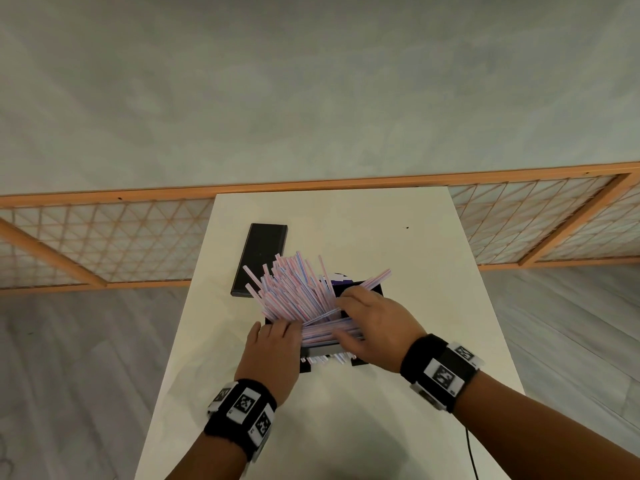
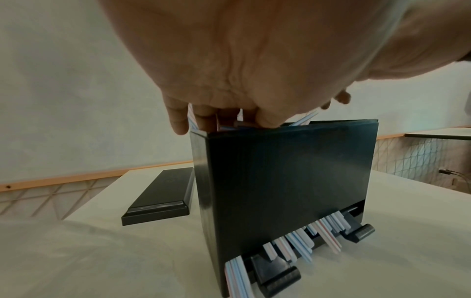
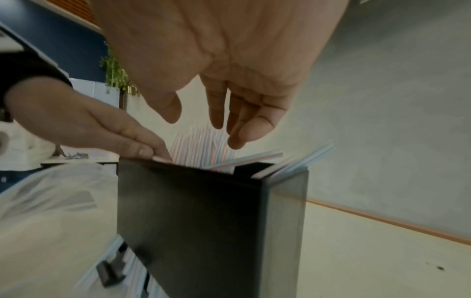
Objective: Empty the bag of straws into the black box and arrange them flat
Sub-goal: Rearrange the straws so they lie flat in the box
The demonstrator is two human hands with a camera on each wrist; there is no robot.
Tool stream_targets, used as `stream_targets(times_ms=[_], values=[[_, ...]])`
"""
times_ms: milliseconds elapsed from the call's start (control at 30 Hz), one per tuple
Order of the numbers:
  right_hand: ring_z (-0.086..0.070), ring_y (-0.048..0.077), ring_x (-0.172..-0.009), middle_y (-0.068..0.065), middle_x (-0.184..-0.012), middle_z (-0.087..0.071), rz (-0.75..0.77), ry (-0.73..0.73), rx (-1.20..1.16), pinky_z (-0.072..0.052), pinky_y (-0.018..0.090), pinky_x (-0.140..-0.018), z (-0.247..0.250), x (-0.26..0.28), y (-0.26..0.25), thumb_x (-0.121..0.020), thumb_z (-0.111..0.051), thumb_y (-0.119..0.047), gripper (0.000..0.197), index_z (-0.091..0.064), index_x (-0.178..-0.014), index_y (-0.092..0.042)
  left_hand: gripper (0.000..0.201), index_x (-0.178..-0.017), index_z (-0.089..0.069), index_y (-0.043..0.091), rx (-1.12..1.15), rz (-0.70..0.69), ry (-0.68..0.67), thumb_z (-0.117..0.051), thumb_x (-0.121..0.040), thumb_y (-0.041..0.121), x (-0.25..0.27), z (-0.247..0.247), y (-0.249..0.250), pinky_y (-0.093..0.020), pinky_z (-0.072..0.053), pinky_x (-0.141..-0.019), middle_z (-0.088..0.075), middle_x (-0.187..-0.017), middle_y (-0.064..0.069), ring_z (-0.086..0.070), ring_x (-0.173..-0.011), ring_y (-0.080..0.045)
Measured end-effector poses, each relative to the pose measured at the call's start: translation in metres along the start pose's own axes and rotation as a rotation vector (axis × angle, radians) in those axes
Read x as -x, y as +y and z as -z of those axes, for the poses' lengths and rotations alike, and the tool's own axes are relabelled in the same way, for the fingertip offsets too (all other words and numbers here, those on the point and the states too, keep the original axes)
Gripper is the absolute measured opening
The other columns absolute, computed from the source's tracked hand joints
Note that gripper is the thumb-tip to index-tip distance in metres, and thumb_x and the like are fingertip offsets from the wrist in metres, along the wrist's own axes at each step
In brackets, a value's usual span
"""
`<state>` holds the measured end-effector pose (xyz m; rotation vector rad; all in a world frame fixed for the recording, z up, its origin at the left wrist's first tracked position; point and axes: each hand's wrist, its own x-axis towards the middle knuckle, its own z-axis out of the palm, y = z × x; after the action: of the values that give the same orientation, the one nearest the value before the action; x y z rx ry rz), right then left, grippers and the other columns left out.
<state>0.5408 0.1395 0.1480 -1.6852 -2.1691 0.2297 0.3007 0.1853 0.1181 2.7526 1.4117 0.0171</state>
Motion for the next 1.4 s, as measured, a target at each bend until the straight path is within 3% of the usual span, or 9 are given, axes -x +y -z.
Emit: stream_targets(times_ms=[333,567,700,900,1033,1133,1200,1300,1400], values=[[-0.062,0.023,-0.095,0.002,-0.1,-0.071,-0.153,-0.317,0.139,-0.051,0.038,-0.086,-0.035,0.001,-0.003,-0.095,-0.02,-0.078,0.07,-0.062,-0.111,-0.023,0.047,-0.117,-0.071,0.026,0.005,-0.019,0.086,-0.078,-0.07,0.019,0.002,0.009,0.002,-0.056,-0.039,-0.113,-0.064,-0.112,0.003,-0.064,-0.103,-0.025],[-0.057,0.01,-0.07,-0.007,-0.077,-0.064,-0.543,-0.102,-0.449,-0.044,0.026,-0.063,-0.017,-0.007,-0.011,-0.1,-0.047,-0.037,0.023,-0.062,-0.085,-0.026,0.058,-0.135,-0.065,0.012,0.055,-0.163,0.061,-0.069,-0.077,0.015,0.002,0.002,0.008,-0.043,-0.045,-0.113,-0.068,-0.13,-0.005,-0.066,-0.118,-0.025],[-0.054,0.019,-0.063,0.001,-0.073,-0.065,-0.904,0.052,-0.891,-0.049,0.042,-0.061,-0.016,-0.016,-0.009,-0.089,-0.051,-0.024,0.028,-0.071,-0.087,-0.004,0.056,-0.141,-0.061,0.009,-0.001,-0.167,-0.086,-0.04,-0.093,0.029,0.011,-0.002,0.018,-0.045,-0.045,-0.11,-0.065,-0.14,-0.009,-0.062,-0.129,-0.026],[-0.059,0.023,-0.057,0.018,-0.075,-0.066,-1.329,0.183,-1.604,-0.052,0.031,-0.05,-0.01,-0.04,-0.014,-0.103,-0.059,-0.02,0.022,-0.062,-0.095,0.001,0.051,-0.132,-0.068,0.018,0.06,-0.205,-0.151,-0.078,-0.083,0.026,0.003,0.006,0.013,-0.032,-0.05,-0.105,-0.071,-0.131,0.0,-0.067,-0.12,-0.017],[-0.053,0.024,-0.049,0.016,-0.062,-0.061,-1.417,0.195,-1.618,-0.048,0.029,-0.047,-0.016,-0.053,-0.01,-0.103,-0.06,-0.023,0.021,-0.059,-0.093,-0.004,0.046,-0.15,-0.051,0.01,0.11,-0.259,-0.195,-0.051,-0.105,0.02,-0.007,0.03,0.016,-0.029,-0.031,-0.12,-0.053,-0.153,-0.006,-0.05,-0.14,-0.022],[-0.052,0.021,-0.045,0.012,-0.06,-0.059,-1.444,0.176,-1.586,-0.046,0.027,-0.045,-0.024,-0.06,-0.009,-0.101,-0.062,-0.028,0.024,-0.061,-0.091,-0.006,0.042,-0.135,-0.067,0.018,0.153,-0.267,-0.143,-0.068,-0.095,0.031,-0.01,0.035,0.009,-0.02,-0.044,-0.107,-0.067,-0.136,0.003,-0.064,-0.123,-0.011],[-0.052,0.019,-0.045,0.007,-0.057,-0.058,-1.449,0.189,-1.546,-0.046,0.027,-0.047,-0.029,-0.062,-0.009,-0.102,-0.062,-0.03,0.03,-0.059,-0.08,-0.01,0.046,-0.147,-0.056,0.016,0.184,-0.221,-0.195,-0.055,-0.103,0.03,-0.01,0.031,0.009,-0.023,-0.037,-0.115,-0.058,-0.148,0.0,-0.056,-0.134,-0.016],[-0.052,0.019,-0.046,0.004,-0.055,-0.058,-1.394,0.203,-1.448,-0.046,0.028,-0.049,-0.03,-0.062,-0.013,-0.103,-0.057,-0.03,0.034,-0.059,-0.075,-0.011,0.058,-0.16,-0.032,0.015,0.273,-0.134,-0.246,-0.024,-0.108,0.041,-0.006,0.026,0.008,-0.025,-0.016,-0.124,-0.037,-0.164,-0.002,-0.034,-0.149,-0.019],[-0.054,0.022,-0.049,0.008,-0.06,-0.062,-1.231,0.21,-1.22,-0.046,0.033,-0.05,-0.019,-0.054,-0.017,-0.098,-0.058,-0.029,0.035,-0.062,-0.069,-0.011,0.056,-0.157,-0.038,0.017,0.358,-0.088,-0.156,-0.034,-0.108,0.042,-0.005,0.028,0.007,-0.024,-0.02,-0.122,-0.041,-0.161,0.0,-0.036,-0.146,-0.016]])
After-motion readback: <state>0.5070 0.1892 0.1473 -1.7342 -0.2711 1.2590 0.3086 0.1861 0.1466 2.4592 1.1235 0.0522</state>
